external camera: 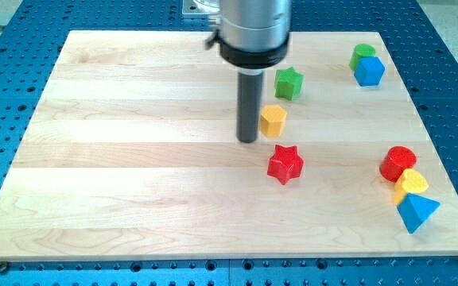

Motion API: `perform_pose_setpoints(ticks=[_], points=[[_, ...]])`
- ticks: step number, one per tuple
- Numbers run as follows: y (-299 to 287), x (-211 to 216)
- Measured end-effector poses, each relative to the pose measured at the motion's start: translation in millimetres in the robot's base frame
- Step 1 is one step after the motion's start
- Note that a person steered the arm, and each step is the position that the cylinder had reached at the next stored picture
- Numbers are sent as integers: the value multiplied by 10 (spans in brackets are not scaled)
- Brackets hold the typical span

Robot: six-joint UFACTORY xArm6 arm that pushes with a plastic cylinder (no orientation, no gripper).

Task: Move the red star to the bottom left of the hexagon

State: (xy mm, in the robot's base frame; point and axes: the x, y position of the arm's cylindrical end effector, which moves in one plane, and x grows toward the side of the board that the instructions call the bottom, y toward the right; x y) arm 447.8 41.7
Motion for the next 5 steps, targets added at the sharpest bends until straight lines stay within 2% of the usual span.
perform_pose_setpoints(ticks=[2, 3, 4, 5], points=[[293, -22], [653, 37], [599, 807], [61, 1122]])
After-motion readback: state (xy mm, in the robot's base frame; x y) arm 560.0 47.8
